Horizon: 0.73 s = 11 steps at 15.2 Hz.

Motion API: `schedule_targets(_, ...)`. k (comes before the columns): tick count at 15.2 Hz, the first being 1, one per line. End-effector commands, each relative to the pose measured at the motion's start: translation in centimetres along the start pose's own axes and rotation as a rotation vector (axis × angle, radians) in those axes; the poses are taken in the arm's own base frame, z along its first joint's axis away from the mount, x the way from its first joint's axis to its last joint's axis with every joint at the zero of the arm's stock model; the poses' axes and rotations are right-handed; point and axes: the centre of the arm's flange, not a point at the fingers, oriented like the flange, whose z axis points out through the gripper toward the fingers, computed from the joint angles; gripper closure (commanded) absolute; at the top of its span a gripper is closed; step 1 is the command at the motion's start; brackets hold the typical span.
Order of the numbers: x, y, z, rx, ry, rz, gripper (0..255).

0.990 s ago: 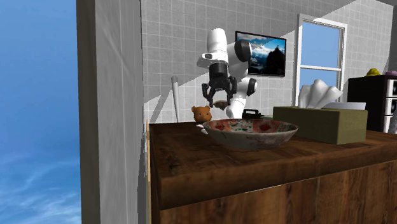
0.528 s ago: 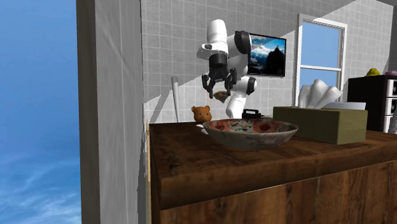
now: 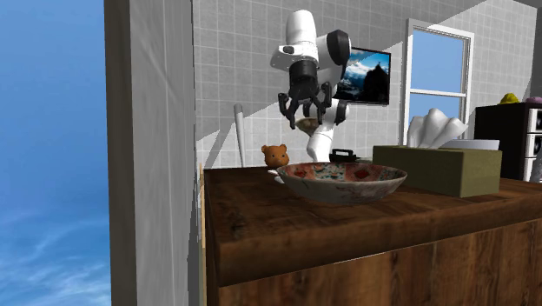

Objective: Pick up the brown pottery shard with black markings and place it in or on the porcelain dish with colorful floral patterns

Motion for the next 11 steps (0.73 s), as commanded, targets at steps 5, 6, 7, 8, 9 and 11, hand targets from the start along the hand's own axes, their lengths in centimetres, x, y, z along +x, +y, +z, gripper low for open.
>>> schedule_targets(5,6.8,-3.4,2.6,0.001,0.000,0.001,255)
schedule_targets(6,7.9,-3.9,3.0,0.001,0.000,0.001,255)
schedule_targets(7,9.0,-4.5,3.4,0.001,0.000,0.001,255)
schedule_targets(8,8.2,-3.9,3.3,0.001,0.000,0.000,255)
schedule_targets(9,8.2,-3.9,3.3,0.001,0.000,0.000,0)
schedule_targets(11,4.3,-4.3,3.8,-0.018,0.082,0.008,0)
